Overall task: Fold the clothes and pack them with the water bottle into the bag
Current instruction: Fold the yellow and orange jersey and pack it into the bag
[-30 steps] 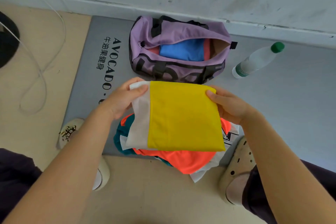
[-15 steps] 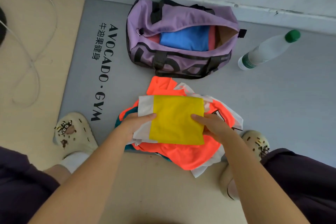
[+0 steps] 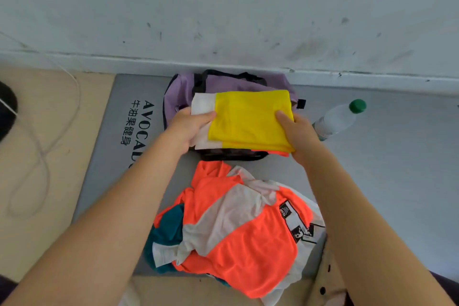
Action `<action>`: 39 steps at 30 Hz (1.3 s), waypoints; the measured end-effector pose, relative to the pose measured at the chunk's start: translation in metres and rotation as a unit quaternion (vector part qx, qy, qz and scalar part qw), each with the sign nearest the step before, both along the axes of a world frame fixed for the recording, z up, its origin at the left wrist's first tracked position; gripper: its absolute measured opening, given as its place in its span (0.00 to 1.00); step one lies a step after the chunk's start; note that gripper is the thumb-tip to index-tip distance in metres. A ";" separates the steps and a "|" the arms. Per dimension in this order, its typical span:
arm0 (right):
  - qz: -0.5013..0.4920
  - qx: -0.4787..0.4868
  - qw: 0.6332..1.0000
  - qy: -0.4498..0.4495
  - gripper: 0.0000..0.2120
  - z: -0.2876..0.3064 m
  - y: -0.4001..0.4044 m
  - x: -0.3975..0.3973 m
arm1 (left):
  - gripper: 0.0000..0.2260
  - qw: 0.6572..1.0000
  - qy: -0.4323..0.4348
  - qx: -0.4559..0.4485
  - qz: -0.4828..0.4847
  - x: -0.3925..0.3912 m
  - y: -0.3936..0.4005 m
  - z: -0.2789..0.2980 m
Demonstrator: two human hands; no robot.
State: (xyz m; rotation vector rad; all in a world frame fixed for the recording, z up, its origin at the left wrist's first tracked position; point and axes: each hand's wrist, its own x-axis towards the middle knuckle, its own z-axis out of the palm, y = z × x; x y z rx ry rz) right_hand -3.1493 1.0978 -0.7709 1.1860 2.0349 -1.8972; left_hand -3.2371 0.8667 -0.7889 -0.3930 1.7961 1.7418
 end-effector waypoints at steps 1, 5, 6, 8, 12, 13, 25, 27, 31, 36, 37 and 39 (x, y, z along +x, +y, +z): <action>0.004 0.012 0.999 -0.031 0.20 -0.006 0.003 -0.008 | 0.08 0.999 -0.032 -0.021 -0.016 -0.007 0.006 -0.006; -0.021 0.003 0.996 -0.085 0.29 -0.025 0.016 -0.036 | 0.11 0.988 -0.135 -0.025 -0.064 -0.026 0.023 -0.026; -0.027 -0.004 0.997 -0.075 0.27 -0.027 0.019 -0.044 | 0.10 0.991 -0.125 -0.007 -0.049 -0.034 0.025 -0.029; -0.028 -0.033 0.999 -0.029 0.18 -0.030 0.023 -0.060 | 0.10 0.998 -0.059 0.037 0.000 -0.052 0.025 -0.035; -0.026 -0.100 0.995 0.013 0.21 -0.048 0.027 -0.077 | 0.16 0.998 -0.012 0.059 0.016 -0.069 0.020 -0.052; -0.022 -0.085 0.996 -0.006 0.24 -0.053 0.026 -0.080 | 0.16 1.000 -0.020 0.018 -0.004 -0.071 0.019 -0.058; -0.073 -0.090 0.993 0.009 0.15 -0.055 0.026 -0.103 | 0.12 0.998 0.033 0.050 -0.034 -0.105 0.018 -0.045; -0.098 -0.110 0.989 0.017 0.20 -0.055 0.030 -0.099 | 0.09 0.997 0.030 0.066 -0.040 -0.106 0.019 -0.041; -0.074 -0.143 0.982 0.099 0.09 -0.048 0.027 -0.103 | 0.15 0.983 0.078 0.166 0.021 -0.114 0.020 -0.036; 0.016 0.010 1.000 -0.008 0.24 -0.075 0.011 -0.114 | 0.22 0.980 0.045 -0.176 -0.079 -0.102 0.026 -0.069; 0.027 0.027 0.999 -0.019 0.25 -0.079 0.008 -0.113 | 0.23 0.973 0.053 -0.204 -0.094 -0.099 0.025 -0.075; 0.013 0.002 1.000 -0.001 0.24 -0.086 0.006 -0.107 | 0.25 0.977 0.096 -0.177 -0.062 -0.098 0.021 -0.082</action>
